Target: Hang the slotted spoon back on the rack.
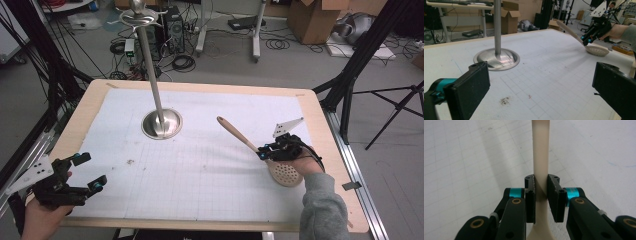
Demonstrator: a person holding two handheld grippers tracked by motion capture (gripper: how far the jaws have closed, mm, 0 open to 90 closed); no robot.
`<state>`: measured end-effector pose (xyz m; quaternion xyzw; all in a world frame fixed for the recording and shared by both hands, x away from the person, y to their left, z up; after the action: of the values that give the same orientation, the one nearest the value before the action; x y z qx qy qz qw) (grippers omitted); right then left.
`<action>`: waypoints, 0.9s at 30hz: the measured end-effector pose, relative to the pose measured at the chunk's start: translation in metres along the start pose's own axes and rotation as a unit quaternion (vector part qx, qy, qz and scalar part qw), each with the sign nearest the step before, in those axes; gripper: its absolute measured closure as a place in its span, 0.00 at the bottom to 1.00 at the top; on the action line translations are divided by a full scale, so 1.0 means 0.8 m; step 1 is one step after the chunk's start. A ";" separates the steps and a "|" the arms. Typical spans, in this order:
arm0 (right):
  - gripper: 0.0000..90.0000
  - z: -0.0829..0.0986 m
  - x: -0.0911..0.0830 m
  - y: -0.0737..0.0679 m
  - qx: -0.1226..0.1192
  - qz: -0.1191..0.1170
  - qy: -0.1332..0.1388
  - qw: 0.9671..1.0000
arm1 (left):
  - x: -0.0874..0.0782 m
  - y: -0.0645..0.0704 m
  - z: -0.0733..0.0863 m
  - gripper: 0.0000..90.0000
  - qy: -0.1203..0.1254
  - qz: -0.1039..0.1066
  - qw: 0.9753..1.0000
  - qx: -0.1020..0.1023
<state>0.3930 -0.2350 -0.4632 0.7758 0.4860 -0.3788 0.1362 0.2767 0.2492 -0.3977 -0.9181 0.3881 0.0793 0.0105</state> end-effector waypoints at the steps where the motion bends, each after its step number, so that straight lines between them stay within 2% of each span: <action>1: 0.87 0.000 0.000 0.000 0.000 0.000 0.000 1.000 | 0.000 0.000 0.000 0.02 0.000 0.000 1.000 0.001; 8: 0.87 -0.005 -0.004 -0.002 -0.001 0.002 0.014 1.000 | 0.000 0.000 0.000 0.02 -0.001 0.000 1.000 0.000; 10: 0.87 -0.009 -0.006 -0.003 -0.002 0.001 0.025 1.000 | -0.001 0.000 0.000 0.02 0.000 0.000 1.000 0.000; 11: 0.87 -0.012 -0.010 -0.004 0.000 -0.002 0.039 0.999 | -0.001 0.000 0.000 0.02 0.000 0.000 1.000 0.000; 12: 0.87 -0.012 -0.010 -0.004 0.000 -0.002 0.039 0.999 | -0.001 0.000 -0.001 0.02 0.001 0.000 1.000 -0.001; 16: 0.87 -0.021 -0.020 -0.007 0.001 -0.006 0.068 0.998 | -0.001 0.000 -0.001 0.02 0.001 0.001 1.000 -0.001; 24: 0.87 -0.033 -0.031 -0.011 0.000 -0.010 0.096 0.995 | -0.001 0.001 -0.002 0.02 0.003 0.001 1.000 -0.001; 27: 0.87 -0.043 -0.037 -0.014 -0.002 -0.011 0.117 0.993 | -0.002 0.000 -0.002 0.02 0.004 0.001 1.000 -0.001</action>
<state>0.3921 -0.2287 -0.4169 0.8095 0.5073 -0.2859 0.0755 0.2756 0.2504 -0.3955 -0.9182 0.3888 0.0757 0.0078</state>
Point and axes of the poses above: each handheld gripper's, and its own axes: x roughly forward along the jaws, z roughly out of its underside, y roughly to its right, the point moved 9 cm from there along x, roughly forward along the jaws, and after that the axes turned 5 degrees about x, right-handed, at the moved point
